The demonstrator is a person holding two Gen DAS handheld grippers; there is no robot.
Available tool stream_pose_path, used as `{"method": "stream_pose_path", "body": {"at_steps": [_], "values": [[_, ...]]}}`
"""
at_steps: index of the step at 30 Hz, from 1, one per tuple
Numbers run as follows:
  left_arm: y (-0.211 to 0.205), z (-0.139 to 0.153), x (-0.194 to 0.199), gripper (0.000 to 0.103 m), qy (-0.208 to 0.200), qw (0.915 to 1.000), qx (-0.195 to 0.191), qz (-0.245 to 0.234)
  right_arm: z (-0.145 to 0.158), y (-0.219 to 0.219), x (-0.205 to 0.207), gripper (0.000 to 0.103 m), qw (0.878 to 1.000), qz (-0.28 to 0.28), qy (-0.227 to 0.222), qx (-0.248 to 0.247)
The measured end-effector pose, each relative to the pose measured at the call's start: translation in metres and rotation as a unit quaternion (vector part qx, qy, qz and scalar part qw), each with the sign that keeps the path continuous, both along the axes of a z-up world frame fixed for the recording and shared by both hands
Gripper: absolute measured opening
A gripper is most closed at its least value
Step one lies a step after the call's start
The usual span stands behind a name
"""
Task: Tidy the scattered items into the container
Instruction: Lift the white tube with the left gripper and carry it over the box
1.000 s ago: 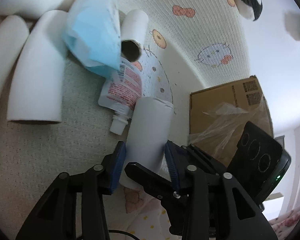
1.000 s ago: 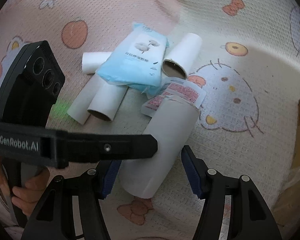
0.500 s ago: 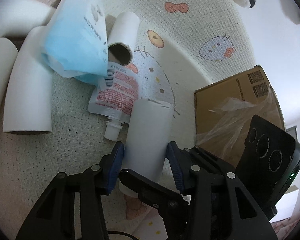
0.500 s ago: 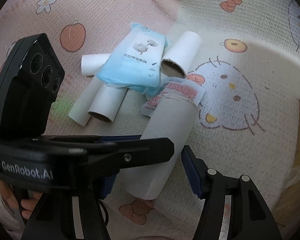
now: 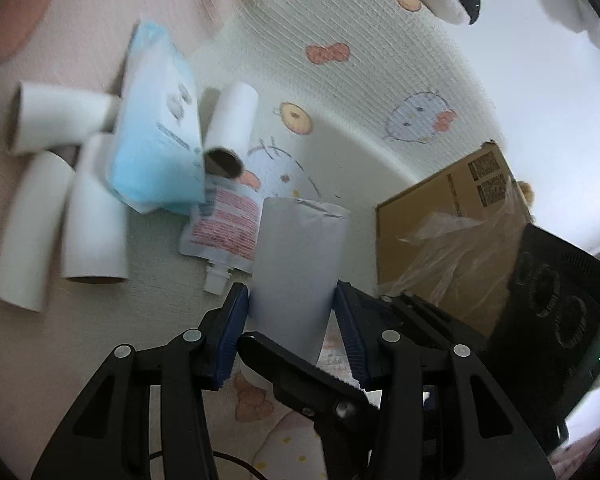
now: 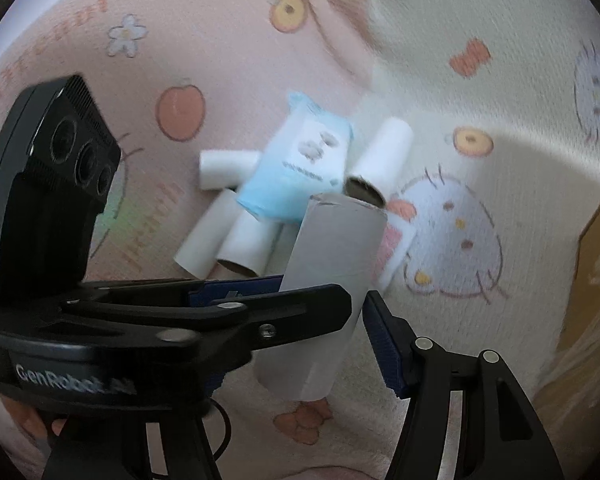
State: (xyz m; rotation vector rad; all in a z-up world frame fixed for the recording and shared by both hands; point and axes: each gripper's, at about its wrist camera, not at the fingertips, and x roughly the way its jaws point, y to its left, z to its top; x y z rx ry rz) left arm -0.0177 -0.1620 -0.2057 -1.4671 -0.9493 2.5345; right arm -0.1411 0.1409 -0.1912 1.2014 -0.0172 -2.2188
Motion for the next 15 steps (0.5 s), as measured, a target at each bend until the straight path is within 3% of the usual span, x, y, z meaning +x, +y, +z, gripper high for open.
{"method": "stream_pose_path", "body": {"at_steps": [6, 15], "values": [[-0.001, 0.029, -0.003, 0.048, 0.005, 0.9988, -0.047, 0.011, 0.025, -0.009, 0.0, 0.059, 0.999, 0.023, 0.027, 0.001], [0.001, 0.054, -0.015, 0.048, 0.014, 0.9985, -0.051, 0.016, 0.051, -0.01, -0.007, 0.059, 0.999, 0.029, 0.036, 0.0]]}}
